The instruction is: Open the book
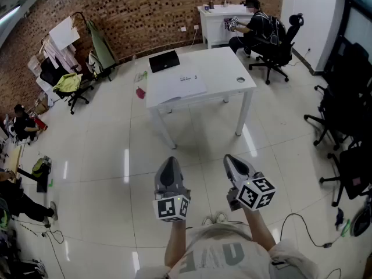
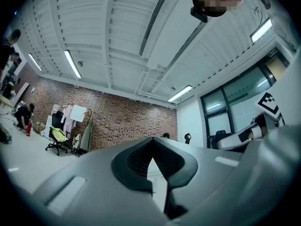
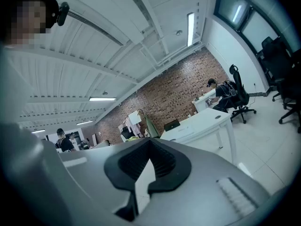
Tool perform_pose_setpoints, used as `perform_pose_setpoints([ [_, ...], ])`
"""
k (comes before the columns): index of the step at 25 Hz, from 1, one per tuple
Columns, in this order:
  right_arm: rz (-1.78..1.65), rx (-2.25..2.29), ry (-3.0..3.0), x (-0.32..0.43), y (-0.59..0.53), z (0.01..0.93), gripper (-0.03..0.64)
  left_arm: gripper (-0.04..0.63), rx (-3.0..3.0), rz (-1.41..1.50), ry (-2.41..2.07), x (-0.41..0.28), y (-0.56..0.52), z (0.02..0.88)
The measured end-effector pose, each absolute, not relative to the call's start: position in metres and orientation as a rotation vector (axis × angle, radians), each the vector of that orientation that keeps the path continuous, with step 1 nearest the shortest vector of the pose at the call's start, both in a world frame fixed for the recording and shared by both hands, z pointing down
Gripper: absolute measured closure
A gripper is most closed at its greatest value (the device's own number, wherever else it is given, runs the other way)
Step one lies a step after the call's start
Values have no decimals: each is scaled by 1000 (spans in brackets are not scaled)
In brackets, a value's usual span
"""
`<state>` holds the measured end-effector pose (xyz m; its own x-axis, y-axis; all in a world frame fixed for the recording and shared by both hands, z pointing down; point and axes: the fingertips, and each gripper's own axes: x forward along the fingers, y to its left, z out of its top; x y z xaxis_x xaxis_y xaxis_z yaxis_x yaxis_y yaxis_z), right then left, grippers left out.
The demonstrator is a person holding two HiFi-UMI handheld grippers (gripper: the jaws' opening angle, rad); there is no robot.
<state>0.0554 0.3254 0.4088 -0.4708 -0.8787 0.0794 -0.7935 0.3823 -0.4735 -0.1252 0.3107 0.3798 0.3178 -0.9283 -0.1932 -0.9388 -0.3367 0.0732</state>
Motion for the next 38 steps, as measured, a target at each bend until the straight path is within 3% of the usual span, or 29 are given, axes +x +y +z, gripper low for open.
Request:
perform_pose_setpoints([
  [29,-823,-1483,2426,104,301,458,612,578,-2528,260,1835,-96,279,413],
  [38,-830,-1447,2476,108,197,477,612,578,-2562,302,1831,-76,167,441],
])
